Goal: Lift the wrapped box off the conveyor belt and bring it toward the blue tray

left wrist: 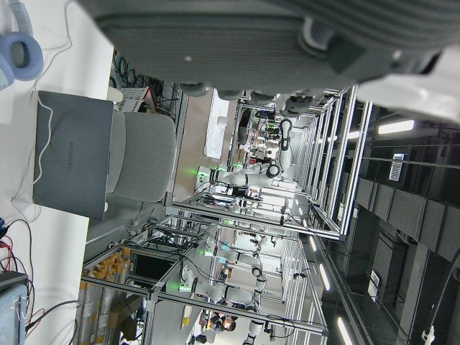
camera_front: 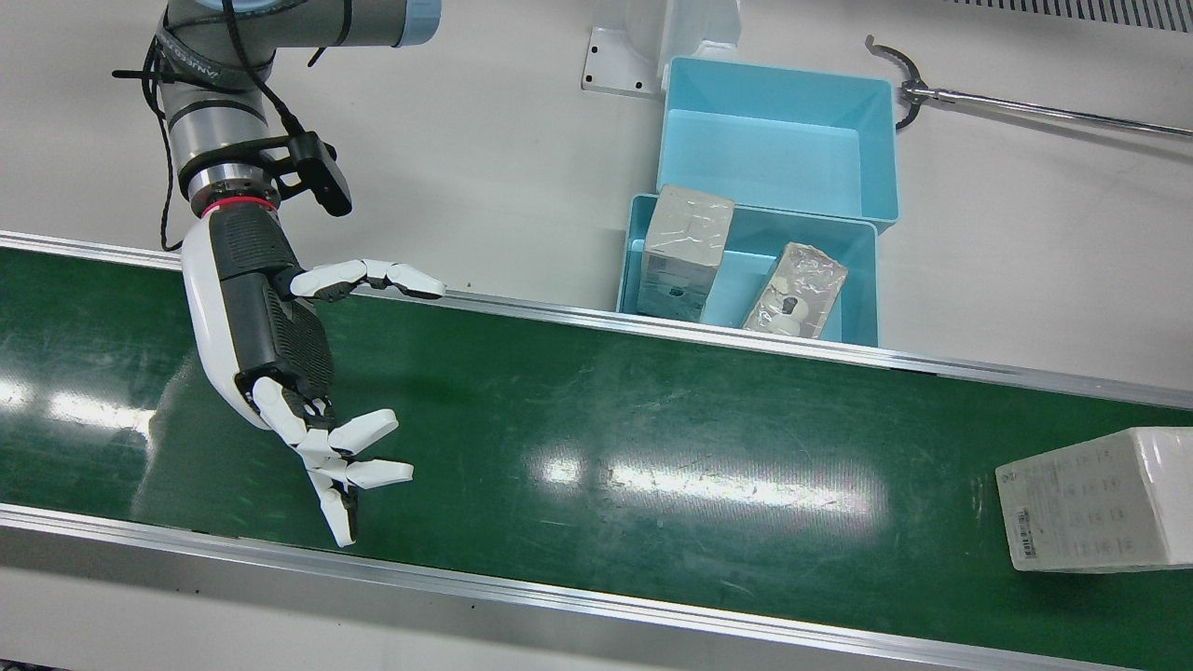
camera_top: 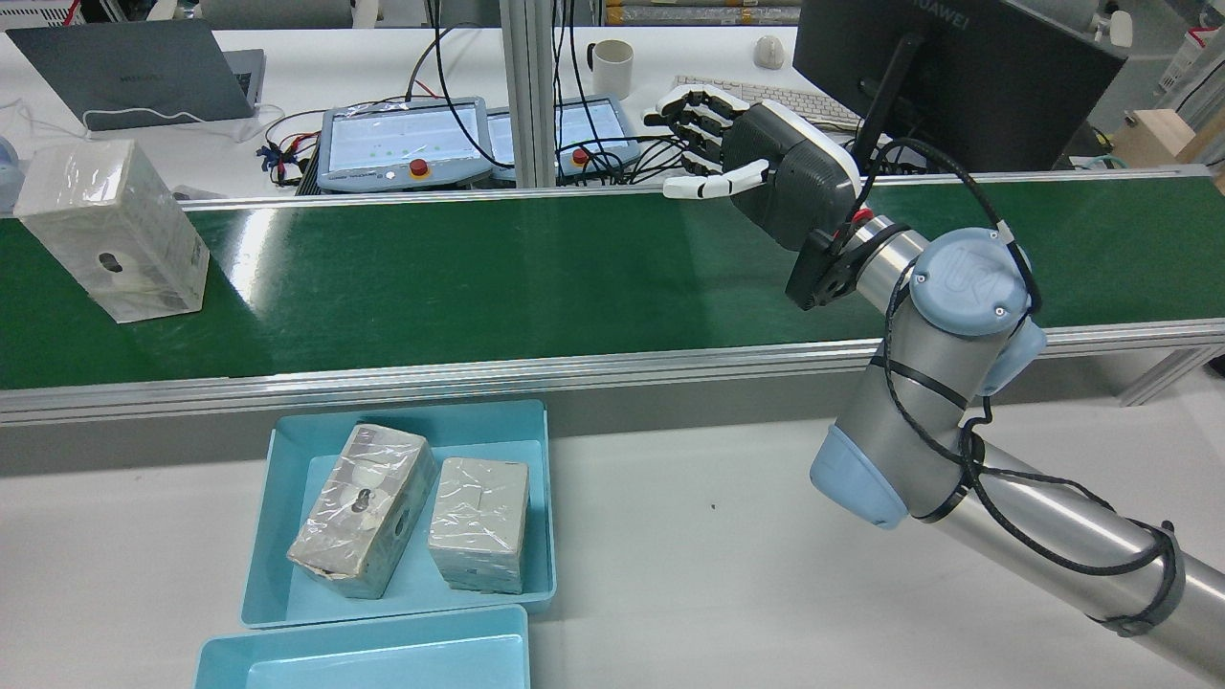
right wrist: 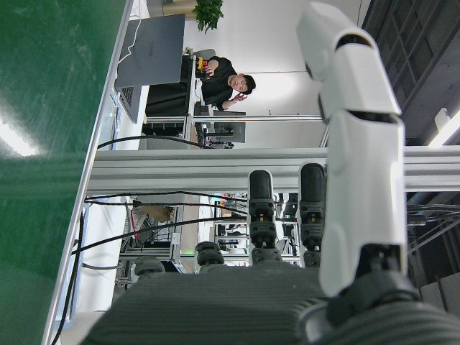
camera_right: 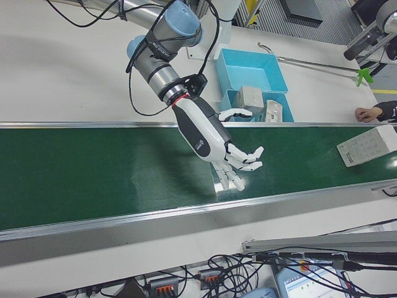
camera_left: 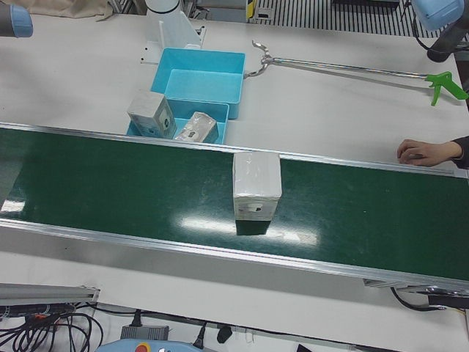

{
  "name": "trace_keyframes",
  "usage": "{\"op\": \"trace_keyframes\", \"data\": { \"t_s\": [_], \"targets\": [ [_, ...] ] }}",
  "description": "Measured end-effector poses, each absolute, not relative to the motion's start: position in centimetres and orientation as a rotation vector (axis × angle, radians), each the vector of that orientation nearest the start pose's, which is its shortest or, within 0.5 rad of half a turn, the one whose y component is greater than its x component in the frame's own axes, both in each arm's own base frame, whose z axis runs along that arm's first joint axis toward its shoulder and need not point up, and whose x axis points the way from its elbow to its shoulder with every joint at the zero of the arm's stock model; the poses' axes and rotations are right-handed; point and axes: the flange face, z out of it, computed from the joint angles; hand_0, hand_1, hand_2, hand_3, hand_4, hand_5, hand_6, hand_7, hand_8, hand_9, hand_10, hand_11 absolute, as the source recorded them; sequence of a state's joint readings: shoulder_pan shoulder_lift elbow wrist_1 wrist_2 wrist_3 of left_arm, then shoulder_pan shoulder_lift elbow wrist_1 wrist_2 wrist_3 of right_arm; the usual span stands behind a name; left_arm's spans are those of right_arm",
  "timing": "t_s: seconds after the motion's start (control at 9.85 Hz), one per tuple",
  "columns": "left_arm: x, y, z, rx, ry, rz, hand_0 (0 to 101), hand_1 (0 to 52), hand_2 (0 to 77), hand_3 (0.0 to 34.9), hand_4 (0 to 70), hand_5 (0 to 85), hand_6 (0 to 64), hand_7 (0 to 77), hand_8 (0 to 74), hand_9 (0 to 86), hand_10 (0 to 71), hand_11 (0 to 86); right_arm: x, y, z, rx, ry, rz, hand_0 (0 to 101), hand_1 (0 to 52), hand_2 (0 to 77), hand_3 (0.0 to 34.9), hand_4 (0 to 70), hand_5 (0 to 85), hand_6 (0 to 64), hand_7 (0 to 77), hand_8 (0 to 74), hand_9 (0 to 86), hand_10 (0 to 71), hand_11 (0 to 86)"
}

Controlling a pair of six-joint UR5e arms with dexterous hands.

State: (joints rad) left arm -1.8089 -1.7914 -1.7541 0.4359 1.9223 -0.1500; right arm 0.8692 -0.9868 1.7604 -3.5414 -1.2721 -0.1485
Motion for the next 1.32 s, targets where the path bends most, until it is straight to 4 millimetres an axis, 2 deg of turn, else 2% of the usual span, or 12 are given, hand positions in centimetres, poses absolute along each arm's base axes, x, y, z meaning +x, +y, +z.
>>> {"op": "trace_keyframes", "data": {
  "t_s": [0.71, 1.12, 1.22, 1.32],
  "targets": [
    [-22.45, -50.52, 52.57, -0.303, 2.191, -2.279, 0, 0.0, 1.1, 0.0, 0.0, 1.1, 0.0, 0.0, 0.0, 0.0, 0.0, 0.0, -28.78, -59.87, 30.52, 0.478, 2.739, -1.914, 49, 18.0, 21.8, 20.9, 14.2, 41.5, 5.5, 27.8, 0.0, 6.5, 0.0, 1.1],
    [-22.45, -50.52, 52.57, -0.303, 2.191, -2.279, 0, 0.0, 0.5, 0.0, 0.0, 1.1, 0.5, 0.0, 0.0, 0.0, 0.5, 0.0, -28.97, -60.03, 30.42, 0.482, 2.743, -1.897, 49, 18.0, 23.5, 19.7, 14.2, 42.0, 5.5, 28.4, 0.5, 6.5, 0.0, 1.1],
    [-22.45, -50.52, 52.57, -0.303, 2.191, -2.279, 0, 0.0, 0.5, 0.0, 0.0, 1.1, 0.0, 0.0, 0.0, 0.0, 0.5, 0.0, -29.12, -60.21, 30.53, 0.481, 2.743, -1.897, 49, 15.8, 20.7, 19.6, 14.2, 41.5, 5.5, 28.4, 0.0, 6.5, 0.0, 1.1],
    [-22.45, -50.52, 52.57, -0.303, 2.191, -2.279, 0, 0.0, 0.5, 0.0, 0.0, 1.1, 0.0, 0.0, 0.0, 0.0, 0.5, 0.0, -29.54, -60.28, 30.60, 0.487, 2.744, -1.897, 49, 18.0, 22.4, 19.7, 14.2, 41.5, 6.0, 28.9, 0.5, 6.5, 0.0, 1.6]
  ]
}}
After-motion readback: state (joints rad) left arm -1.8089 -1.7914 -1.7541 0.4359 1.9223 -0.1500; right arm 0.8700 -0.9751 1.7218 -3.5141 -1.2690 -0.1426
